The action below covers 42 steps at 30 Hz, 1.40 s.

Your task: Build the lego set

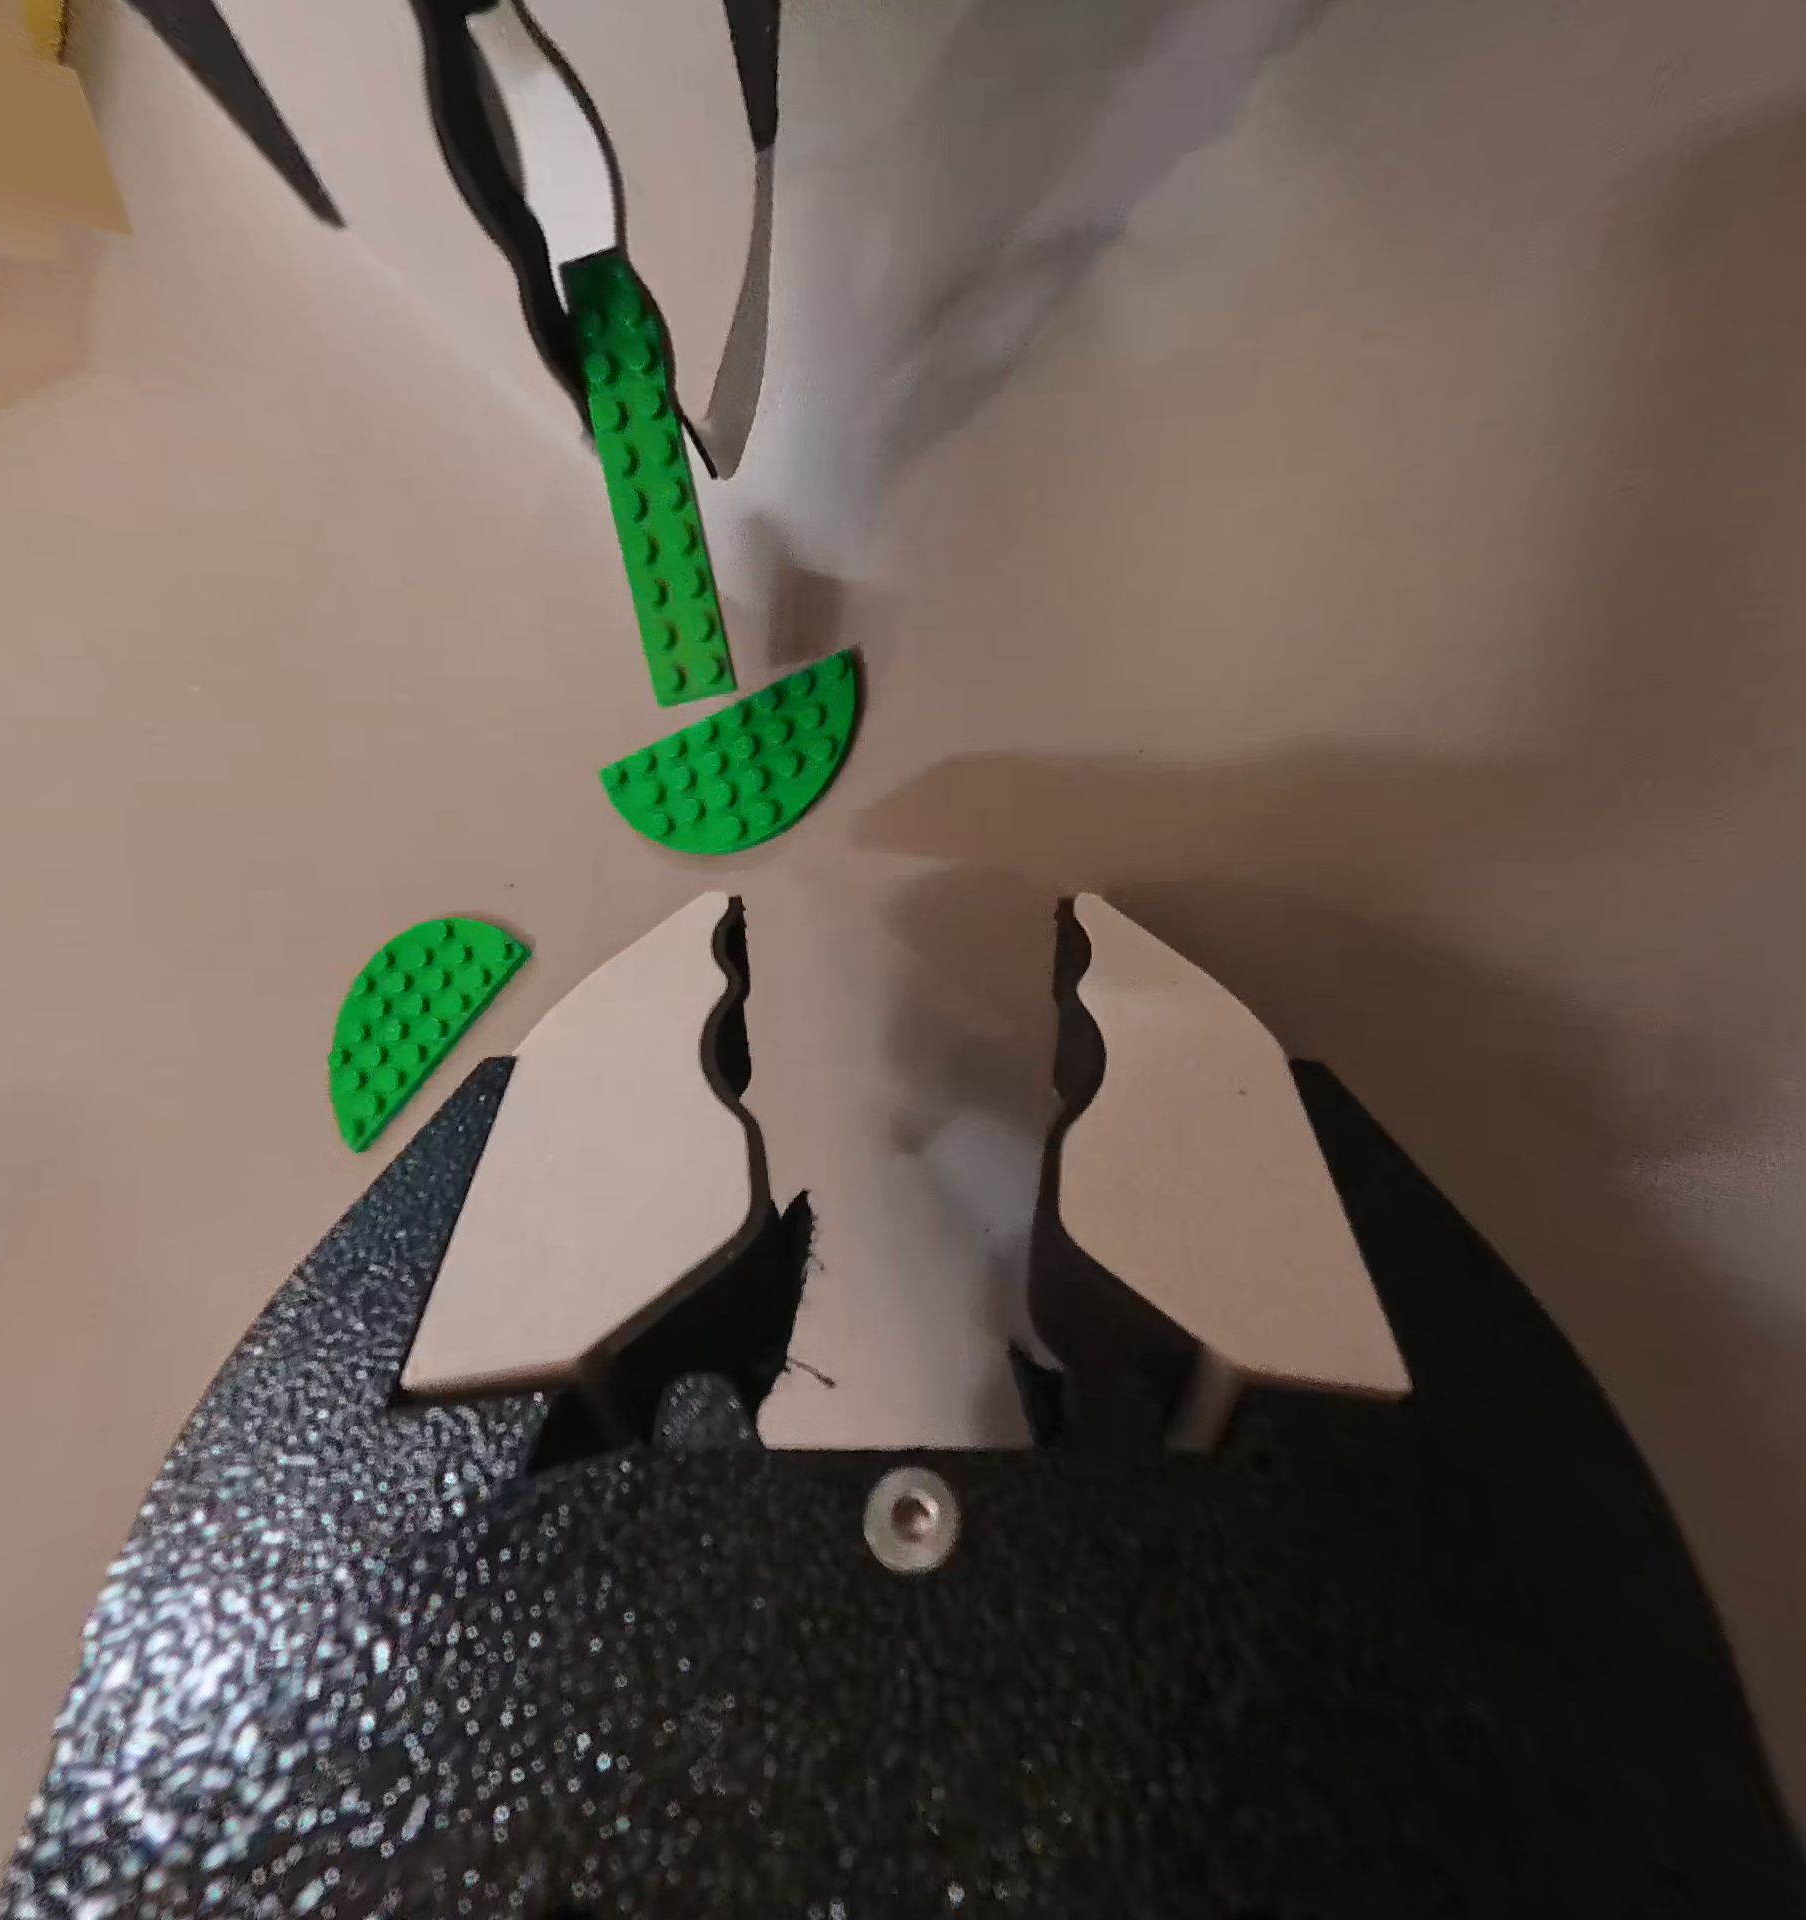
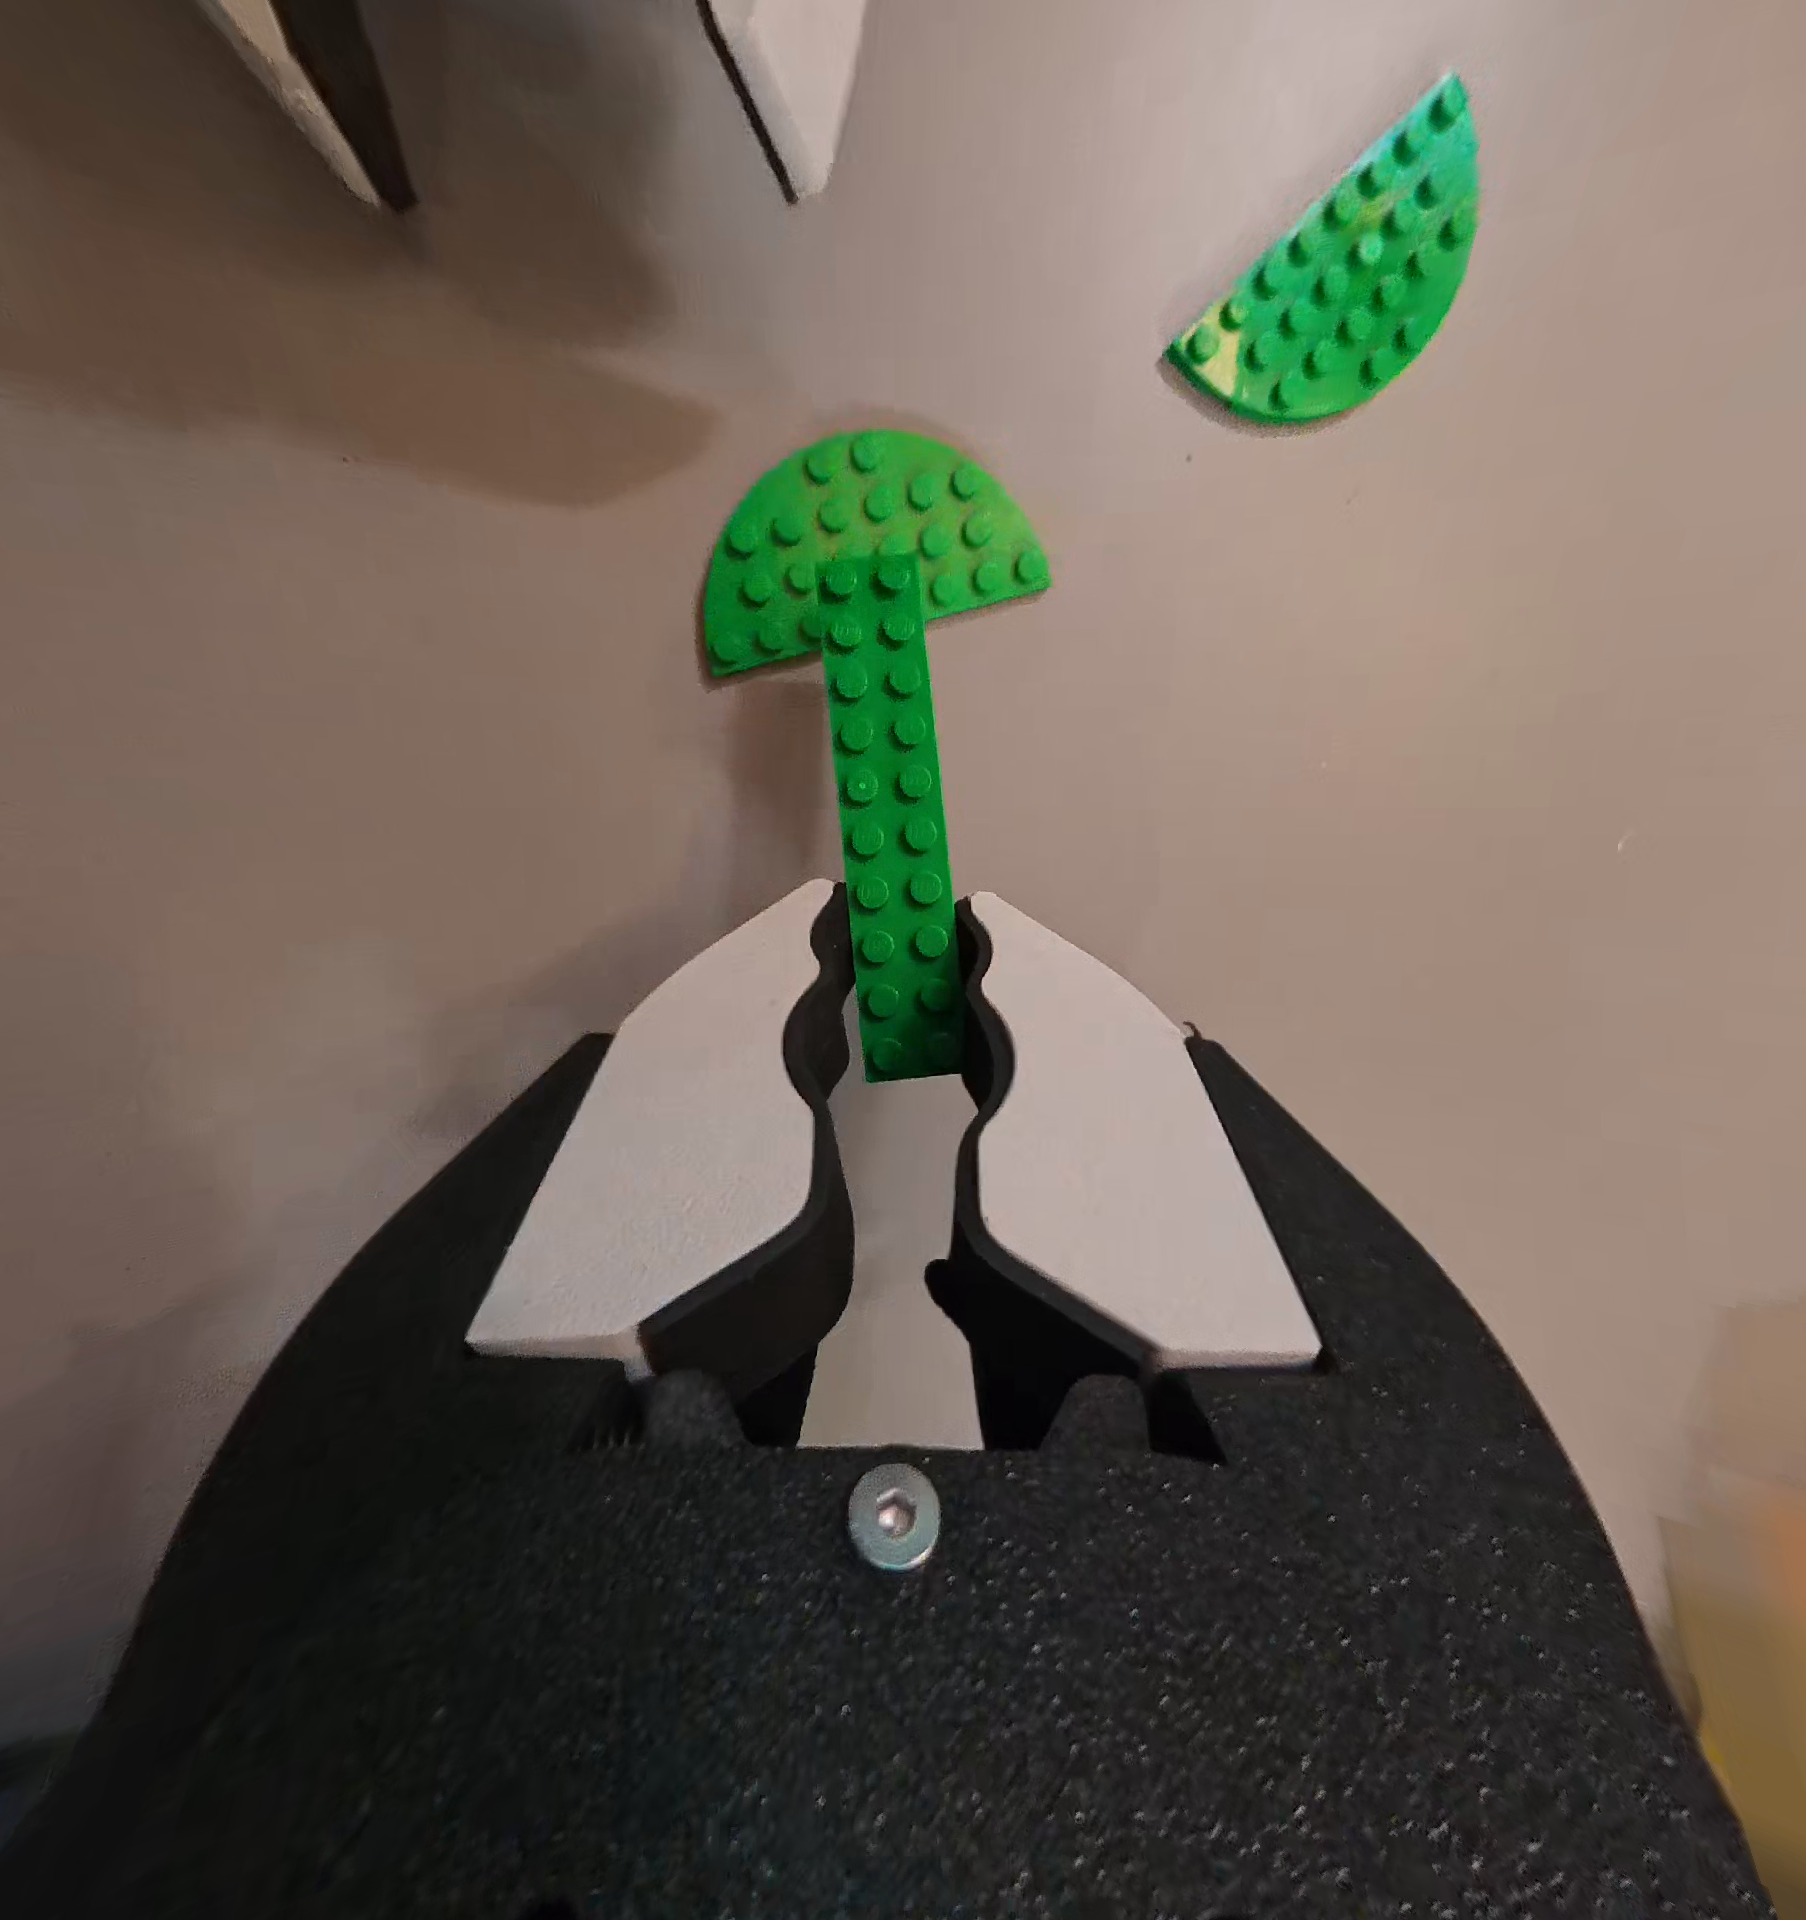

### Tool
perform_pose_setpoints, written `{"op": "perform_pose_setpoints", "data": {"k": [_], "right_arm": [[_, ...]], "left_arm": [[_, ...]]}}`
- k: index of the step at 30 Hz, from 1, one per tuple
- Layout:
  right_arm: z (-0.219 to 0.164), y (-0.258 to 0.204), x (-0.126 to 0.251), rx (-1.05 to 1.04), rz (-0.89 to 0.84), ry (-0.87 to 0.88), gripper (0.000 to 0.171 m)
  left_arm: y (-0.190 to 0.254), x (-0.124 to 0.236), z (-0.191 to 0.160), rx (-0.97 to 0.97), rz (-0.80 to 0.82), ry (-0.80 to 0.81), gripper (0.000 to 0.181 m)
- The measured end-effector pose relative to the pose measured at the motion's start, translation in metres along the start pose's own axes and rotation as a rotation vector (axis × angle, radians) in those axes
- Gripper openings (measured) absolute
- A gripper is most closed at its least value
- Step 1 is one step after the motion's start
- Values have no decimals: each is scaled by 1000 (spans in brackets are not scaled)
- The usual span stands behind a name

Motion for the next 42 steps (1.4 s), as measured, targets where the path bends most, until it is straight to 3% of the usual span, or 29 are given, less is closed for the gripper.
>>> {"op": "perform_pose_setpoints", "data": {"k": [1, 11, 29, 34, 42], "right_arm": [[2, 2, -2, 22, 8, -10, 17], [21, 10, -16, 117, 77, -4, 17], [17, 3, -23, 119, 109, -46, 17], [10, 2, -16, 92, 110, -94, 37], [21, -2, -12, 113, 69, 17, 39]], "left_arm": [[-2, 0, -1, -8, -15, -3, 57], [-21, -9, 19, 53, -83, 109, 71], [-9, -25, 18, 106, -197, 94, 60], [-8, -30, 16, 108, -194, 66, 65], [-6, -32, 19, 103, -200, 73, 66]]}}
Point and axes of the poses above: each gripper's, where its closed fingertips meet, x back along the fingers, z out of its top, y = z × x across the jaws, the point moved 1 cm from there along x, back along the fingers, and after that the axes turned 2 degrees about -z, right-handed, at the moved point
